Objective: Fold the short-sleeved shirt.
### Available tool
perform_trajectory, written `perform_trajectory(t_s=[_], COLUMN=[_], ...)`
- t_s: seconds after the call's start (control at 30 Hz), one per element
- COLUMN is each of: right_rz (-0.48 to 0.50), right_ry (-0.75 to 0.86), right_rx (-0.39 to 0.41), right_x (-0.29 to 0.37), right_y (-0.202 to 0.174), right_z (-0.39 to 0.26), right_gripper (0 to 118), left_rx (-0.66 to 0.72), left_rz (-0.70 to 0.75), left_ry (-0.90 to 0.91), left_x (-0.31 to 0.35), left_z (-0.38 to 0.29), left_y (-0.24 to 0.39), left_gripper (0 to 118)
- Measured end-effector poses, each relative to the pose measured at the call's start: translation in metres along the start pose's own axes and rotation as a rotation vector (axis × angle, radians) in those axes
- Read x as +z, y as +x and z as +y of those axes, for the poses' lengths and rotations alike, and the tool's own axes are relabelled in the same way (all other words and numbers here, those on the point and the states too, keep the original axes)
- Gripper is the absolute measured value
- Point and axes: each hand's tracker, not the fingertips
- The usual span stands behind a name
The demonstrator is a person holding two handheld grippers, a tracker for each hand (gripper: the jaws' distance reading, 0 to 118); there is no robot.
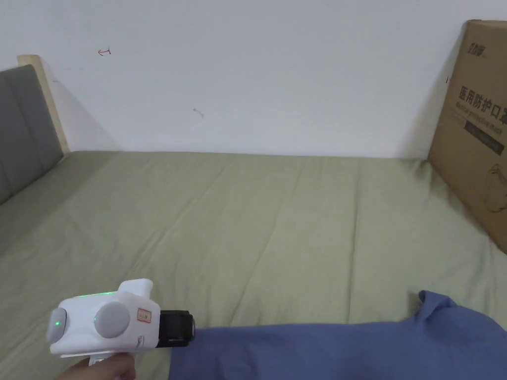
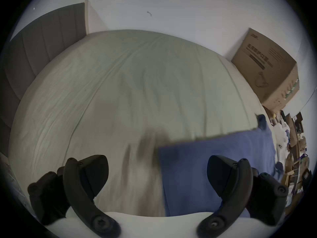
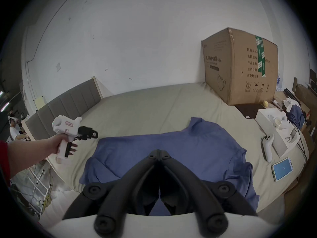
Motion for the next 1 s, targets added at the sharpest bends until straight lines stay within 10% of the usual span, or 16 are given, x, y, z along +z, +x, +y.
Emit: perform_trajectory(t_s=[0.33, 0.53, 0.73, 0.87, 0.93, 1.0], right_rz=[-0.018, 0.011, 0.028, -0.063, -0.070, -0.158], right_ry=[-0.080, -0.075, 0.012, -0.187, -0.290, -0.408], right_rx=[-0.027, -0.081, -0.175, -0.035, -0.031, -0.033], right_x=[-0.037, -0.041, -0.073, -0.154, -0.195, -0.240], right_y=[0.010, 0.016, 0.084, 0.133, 0.154, 0.171], right_z=[-0.013, -0.008, 0.062, 0.114, 0.123, 0.125], right_gripper=[0, 0, 0, 0, 32, 104], left_rx=[-0.140, -0.167, -0.069, -0.097, -0.106, -0.104], left_rz=[0.099, 0.028, -0.068, -0.037, -0.034, -0.036], left_ry=[-0.098, -0.058, 0.034, 0.126, 0.132, 0.136], left_x=[-0.057, -0.025, -0.005, 0.019, 0.023, 0.026], left_z=[-0.021, -0.036, -0.033, -0.037, -0.043, -0.043], left_y=[0.024, 0.036, 0.025, 0.024, 0.025, 0.025], left_gripper=[107, 2, 2, 2, 2, 2])
